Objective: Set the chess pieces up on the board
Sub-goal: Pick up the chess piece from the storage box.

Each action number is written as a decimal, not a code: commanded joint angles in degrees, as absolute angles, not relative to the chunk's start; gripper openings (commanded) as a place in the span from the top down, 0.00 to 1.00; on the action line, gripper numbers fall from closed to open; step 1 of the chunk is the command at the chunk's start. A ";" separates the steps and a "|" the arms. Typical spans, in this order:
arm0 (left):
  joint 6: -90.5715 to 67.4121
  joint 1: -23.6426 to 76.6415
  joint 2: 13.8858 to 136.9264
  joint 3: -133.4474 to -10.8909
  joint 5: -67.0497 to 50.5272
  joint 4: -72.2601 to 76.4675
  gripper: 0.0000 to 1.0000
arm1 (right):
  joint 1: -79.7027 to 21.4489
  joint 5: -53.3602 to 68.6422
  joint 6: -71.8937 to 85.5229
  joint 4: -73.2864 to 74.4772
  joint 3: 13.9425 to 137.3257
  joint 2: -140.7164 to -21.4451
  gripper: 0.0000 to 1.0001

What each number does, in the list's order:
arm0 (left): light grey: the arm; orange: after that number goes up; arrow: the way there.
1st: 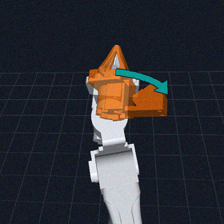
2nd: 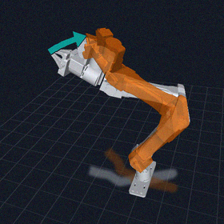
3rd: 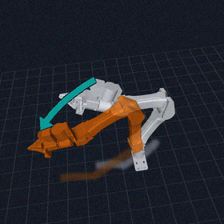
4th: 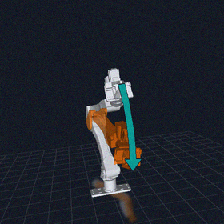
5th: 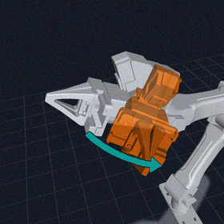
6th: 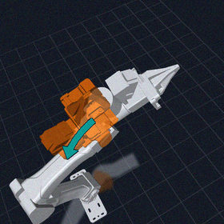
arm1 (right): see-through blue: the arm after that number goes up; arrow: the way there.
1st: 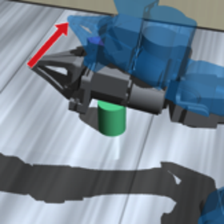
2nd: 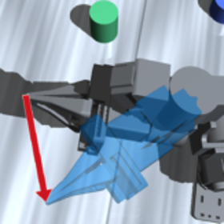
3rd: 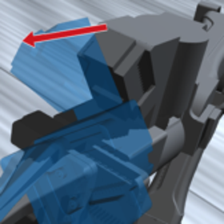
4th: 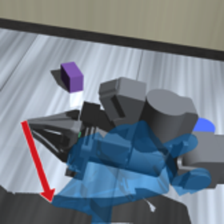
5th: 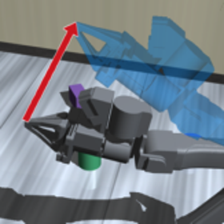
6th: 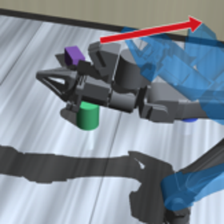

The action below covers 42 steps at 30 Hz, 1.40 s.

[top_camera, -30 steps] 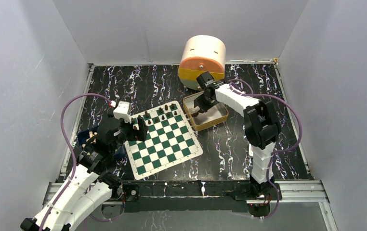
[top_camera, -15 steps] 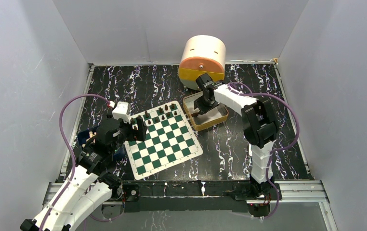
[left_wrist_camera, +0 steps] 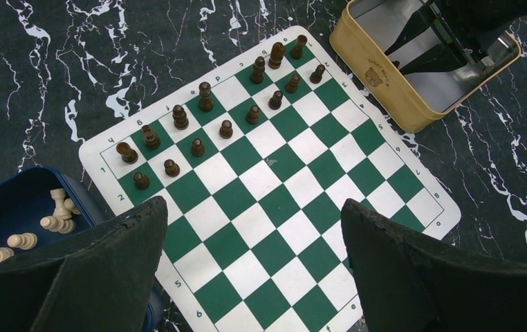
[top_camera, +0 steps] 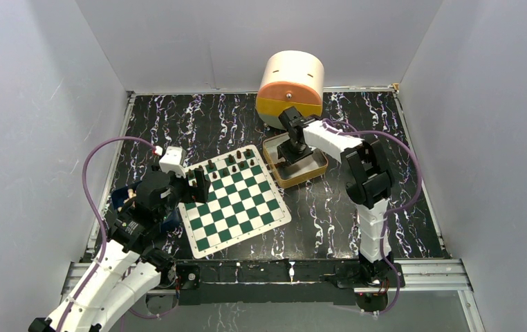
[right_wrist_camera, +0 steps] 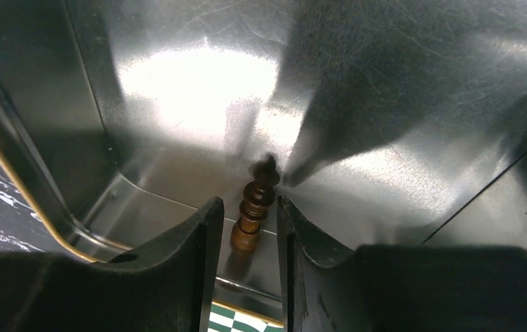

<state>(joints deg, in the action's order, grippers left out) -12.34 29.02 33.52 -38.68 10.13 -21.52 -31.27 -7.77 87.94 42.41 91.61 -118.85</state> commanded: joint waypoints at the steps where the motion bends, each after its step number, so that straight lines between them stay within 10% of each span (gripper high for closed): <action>1: -11.67 29.27 32.78 -39.81 11.58 -21.53 0.07 | -31.78 -8.95 90.20 44.23 93.96 -119.45 0.57; 29: -12.09 29.27 35.07 -40.35 11.37 -22.54 0.05 | -32.19 -20.03 81.21 40.27 94.04 -117.90 0.87; 42: -15.35 29.27 35.77 -39.87 8.87 -22.93 0.11 | -32.08 -21.01 41.58 14.01 83.91 -100.19 0.88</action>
<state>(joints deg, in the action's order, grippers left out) -13.54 29.02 35.94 -38.72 10.02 -22.81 -32.27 -22.74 61.78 28.49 87.39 -107.85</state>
